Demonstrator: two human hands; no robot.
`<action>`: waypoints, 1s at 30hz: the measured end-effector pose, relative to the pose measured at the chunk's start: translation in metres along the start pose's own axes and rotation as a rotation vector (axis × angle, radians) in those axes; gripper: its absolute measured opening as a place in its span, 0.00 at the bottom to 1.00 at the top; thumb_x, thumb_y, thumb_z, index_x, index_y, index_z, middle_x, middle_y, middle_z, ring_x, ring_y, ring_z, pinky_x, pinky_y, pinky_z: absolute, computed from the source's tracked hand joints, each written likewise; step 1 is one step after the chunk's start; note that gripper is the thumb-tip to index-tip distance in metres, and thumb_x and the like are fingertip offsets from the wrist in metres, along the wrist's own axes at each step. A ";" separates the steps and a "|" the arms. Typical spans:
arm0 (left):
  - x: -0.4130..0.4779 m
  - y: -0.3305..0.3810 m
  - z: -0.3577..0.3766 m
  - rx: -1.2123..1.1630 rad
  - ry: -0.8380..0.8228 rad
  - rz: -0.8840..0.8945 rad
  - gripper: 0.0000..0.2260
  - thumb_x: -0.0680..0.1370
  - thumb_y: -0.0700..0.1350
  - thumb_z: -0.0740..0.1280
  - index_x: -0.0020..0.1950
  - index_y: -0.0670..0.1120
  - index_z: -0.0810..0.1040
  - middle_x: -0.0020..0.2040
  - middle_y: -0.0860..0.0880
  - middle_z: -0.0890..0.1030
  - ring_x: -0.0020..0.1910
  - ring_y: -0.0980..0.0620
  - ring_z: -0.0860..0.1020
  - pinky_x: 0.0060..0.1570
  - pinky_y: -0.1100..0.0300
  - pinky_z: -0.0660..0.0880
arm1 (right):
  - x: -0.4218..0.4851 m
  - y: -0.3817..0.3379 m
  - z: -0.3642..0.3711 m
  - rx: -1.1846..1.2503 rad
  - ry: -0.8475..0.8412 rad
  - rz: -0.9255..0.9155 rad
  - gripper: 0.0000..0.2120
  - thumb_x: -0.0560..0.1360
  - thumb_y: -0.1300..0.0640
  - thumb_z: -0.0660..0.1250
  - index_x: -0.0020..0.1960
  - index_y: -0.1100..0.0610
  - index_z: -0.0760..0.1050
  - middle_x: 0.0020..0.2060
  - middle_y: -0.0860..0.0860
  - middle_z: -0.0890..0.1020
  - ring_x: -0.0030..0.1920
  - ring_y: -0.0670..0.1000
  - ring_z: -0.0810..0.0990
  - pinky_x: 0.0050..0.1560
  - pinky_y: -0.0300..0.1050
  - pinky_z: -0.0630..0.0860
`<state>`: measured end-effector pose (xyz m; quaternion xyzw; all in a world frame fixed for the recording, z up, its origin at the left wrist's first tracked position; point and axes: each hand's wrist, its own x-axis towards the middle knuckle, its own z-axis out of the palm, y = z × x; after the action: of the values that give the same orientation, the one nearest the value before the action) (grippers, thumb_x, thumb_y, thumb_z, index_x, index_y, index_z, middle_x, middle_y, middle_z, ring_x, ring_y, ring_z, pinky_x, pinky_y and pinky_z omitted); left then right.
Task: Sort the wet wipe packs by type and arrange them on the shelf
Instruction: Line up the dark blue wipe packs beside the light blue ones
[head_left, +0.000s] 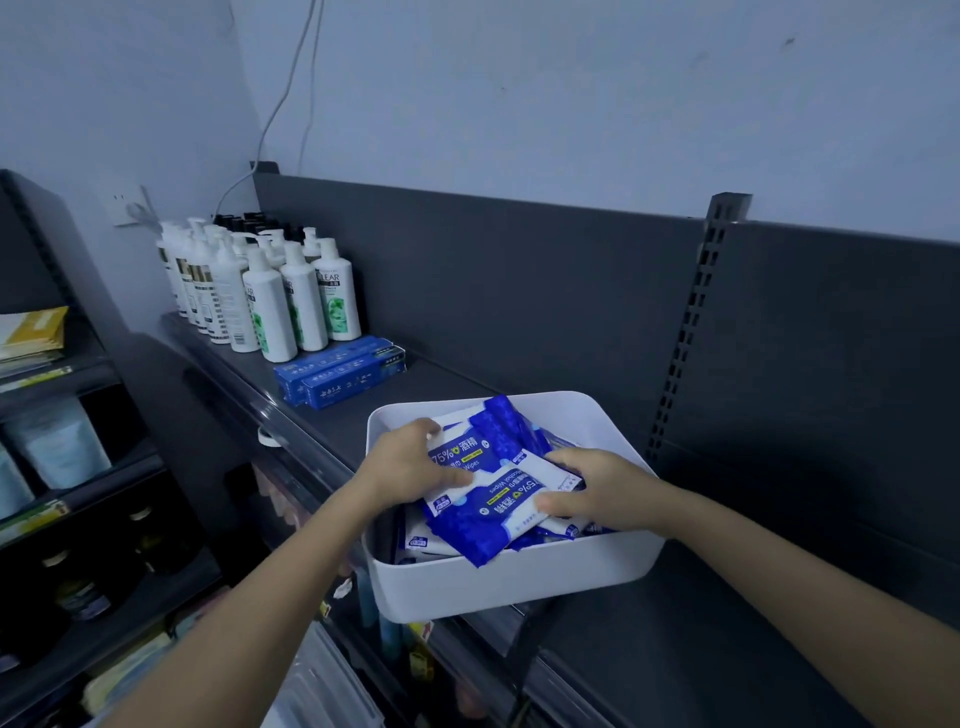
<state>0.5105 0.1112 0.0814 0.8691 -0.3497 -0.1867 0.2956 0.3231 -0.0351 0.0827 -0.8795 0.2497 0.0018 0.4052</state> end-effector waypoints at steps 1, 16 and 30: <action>0.001 -0.001 -0.002 -0.116 0.033 -0.013 0.35 0.68 0.50 0.78 0.70 0.46 0.66 0.53 0.50 0.77 0.46 0.53 0.79 0.42 0.61 0.77 | 0.002 0.002 -0.001 0.005 0.008 0.023 0.15 0.69 0.45 0.70 0.52 0.49 0.76 0.47 0.46 0.83 0.45 0.49 0.83 0.52 0.51 0.81; 0.036 0.010 0.007 -0.778 -0.088 -0.258 0.25 0.68 0.36 0.77 0.61 0.36 0.70 0.45 0.37 0.84 0.38 0.40 0.84 0.34 0.48 0.81 | 0.028 0.012 0.000 0.508 0.233 0.328 0.13 0.68 0.59 0.74 0.47 0.66 0.74 0.32 0.59 0.84 0.34 0.60 0.80 0.31 0.45 0.70; 0.019 0.026 0.014 -0.765 -0.100 -0.140 0.22 0.67 0.32 0.76 0.54 0.44 0.70 0.45 0.43 0.82 0.33 0.46 0.83 0.29 0.52 0.80 | 0.027 -0.007 0.003 0.677 0.215 0.416 0.27 0.74 0.57 0.71 0.68 0.62 0.65 0.40 0.56 0.82 0.34 0.51 0.83 0.37 0.47 0.81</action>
<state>0.5038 0.0772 0.0851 0.7078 -0.2086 -0.3657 0.5673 0.3500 -0.0408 0.0797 -0.6225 0.4493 -0.0904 0.6344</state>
